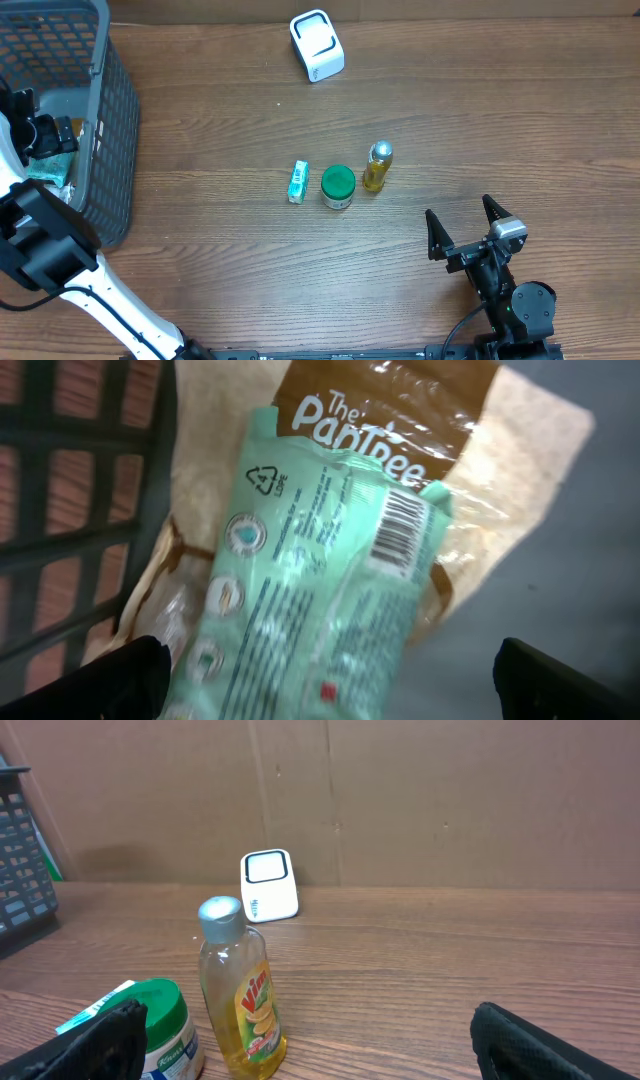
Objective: Scan the item barcode
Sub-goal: 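Move the left gripper back into the basket and grasp the PapTree wipes pack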
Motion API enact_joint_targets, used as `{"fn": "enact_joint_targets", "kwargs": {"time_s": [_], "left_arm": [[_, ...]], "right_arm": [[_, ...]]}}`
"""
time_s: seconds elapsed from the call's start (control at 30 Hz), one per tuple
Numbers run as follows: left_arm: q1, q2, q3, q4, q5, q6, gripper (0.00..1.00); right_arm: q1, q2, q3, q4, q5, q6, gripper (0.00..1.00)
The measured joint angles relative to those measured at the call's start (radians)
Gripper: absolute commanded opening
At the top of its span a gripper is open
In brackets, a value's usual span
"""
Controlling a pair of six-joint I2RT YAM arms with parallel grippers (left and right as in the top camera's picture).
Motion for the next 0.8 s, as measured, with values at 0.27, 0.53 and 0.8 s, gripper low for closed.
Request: {"fn": "enact_joint_targets", "kwargs": {"time_s": [0.27,0.53,0.8], "left_arm": [[0.0,0.016,0.0,0.006,-0.008,0.043,1.0],[0.0,0.016,-0.002,0.01,-0.036,0.066,0.99],[0.0,0.016,-0.077,0.075,-0.087,0.069,1.0]], "right_arm": [[0.0,0.0,0.0,0.0,0.0,0.0,1.0],[0.0,0.0,0.0,0.0,0.0,0.0,1.0],[0.0,0.0,0.0,-0.001,0.0,0.0,1.0]]}}
